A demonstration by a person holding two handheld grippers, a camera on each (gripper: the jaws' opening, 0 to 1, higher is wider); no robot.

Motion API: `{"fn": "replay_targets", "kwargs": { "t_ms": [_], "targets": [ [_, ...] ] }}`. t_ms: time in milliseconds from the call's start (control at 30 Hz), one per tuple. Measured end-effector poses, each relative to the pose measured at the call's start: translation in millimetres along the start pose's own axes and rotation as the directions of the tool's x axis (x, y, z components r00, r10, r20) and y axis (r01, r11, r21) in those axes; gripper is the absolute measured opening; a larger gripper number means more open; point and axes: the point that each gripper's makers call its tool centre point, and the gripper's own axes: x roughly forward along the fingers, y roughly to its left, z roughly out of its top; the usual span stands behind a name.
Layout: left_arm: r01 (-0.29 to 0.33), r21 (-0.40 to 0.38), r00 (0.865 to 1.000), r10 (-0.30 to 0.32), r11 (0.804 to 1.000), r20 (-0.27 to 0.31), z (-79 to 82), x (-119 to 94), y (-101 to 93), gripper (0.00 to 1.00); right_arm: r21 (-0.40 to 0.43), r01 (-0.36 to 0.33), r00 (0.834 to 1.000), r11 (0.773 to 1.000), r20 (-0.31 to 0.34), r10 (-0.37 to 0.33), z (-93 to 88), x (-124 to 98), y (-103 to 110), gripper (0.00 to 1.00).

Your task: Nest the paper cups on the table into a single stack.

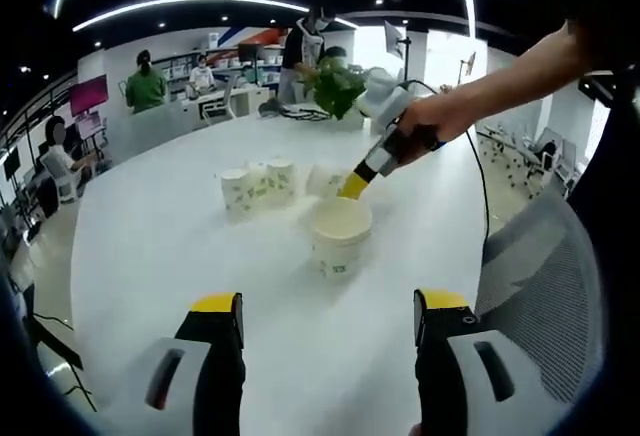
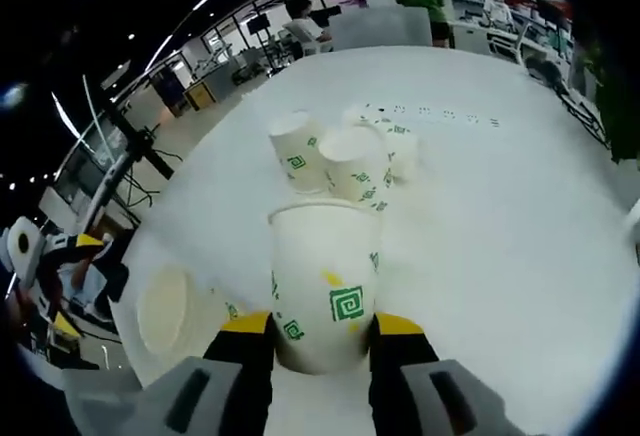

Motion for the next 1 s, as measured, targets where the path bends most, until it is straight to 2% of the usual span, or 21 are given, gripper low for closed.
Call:
{"fn": "replay_targets", "kwargs": {
  "t_ms": [167, 233, 400, 567, 633, 767, 833, 1000],
  "targets": [
    [0.006, 0.012, 1.0, -0.006, 1.0, 0.009, 8.7, 4.0, 1.5, 0.68, -0.072, 0.01, 0.999, 0.997, 0.033, -0.008, 2.7, -14.0, 5.0, 0.35],
    [0.007, 0.017, 1.0, -0.007, 1.0, 0.014, 13.7, 5.2, 3.0, 0.67, -0.106, 0.013, 0.999, 0.994, 0.043, -0.009, 7.6, -13.3, 4.5, 0.35],
    [0.007, 0.025, 0.999, -0.007, 1.0, 0.031, 29.3, 5.7, 5.7, 0.67, -0.214, 0.014, 0.998, 0.977, 0.058, -0.002, 14.3, -19.3, 13.9, 0.35],
    [0.015, 0.039, 0.999, -0.017, 0.999, 0.039, 40.7, 8.2, 5.3, 0.67, -0.329, 0.018, 0.999, 0.944, 0.052, -0.001, 13.3, -25.3, 29.8, 0.35],
    [0.018, 0.042, 0.999, -0.02, 0.999, 0.043, 44.6, 9.6, 4.3, 0.67, -0.388, 0.024, 0.999, 0.921, 0.048, -0.006, 17.4, -25.9, 35.3, 0.35],
    [0.024, 0.041, 0.998, -0.026, 0.999, 0.049, 48.9, 12.8, 3.6, 0.66, -0.433, 0.002, 0.999, 0.902, 0.05, 0.022, 10.2, -30.9, 57.2, 0.35],
    [0.025, 0.038, 0.998, -0.027, 0.999, 0.051, 49.9, 13.5, 3.9, 0.66, -0.452, 0.003, 0.999, 0.892, 0.049, 0.021, 13.9, -30.8, 54.1, 0.35],
    [0.027, 0.025, 0.998, -0.028, 0.999, 0.062, 55.8, 14.0, 5.5, 0.66, -0.521, 0.002, 0.999, 0.853, 0.045, 0.026, 12.8, -36.7, 64.5, 0.35]
  ]
}}
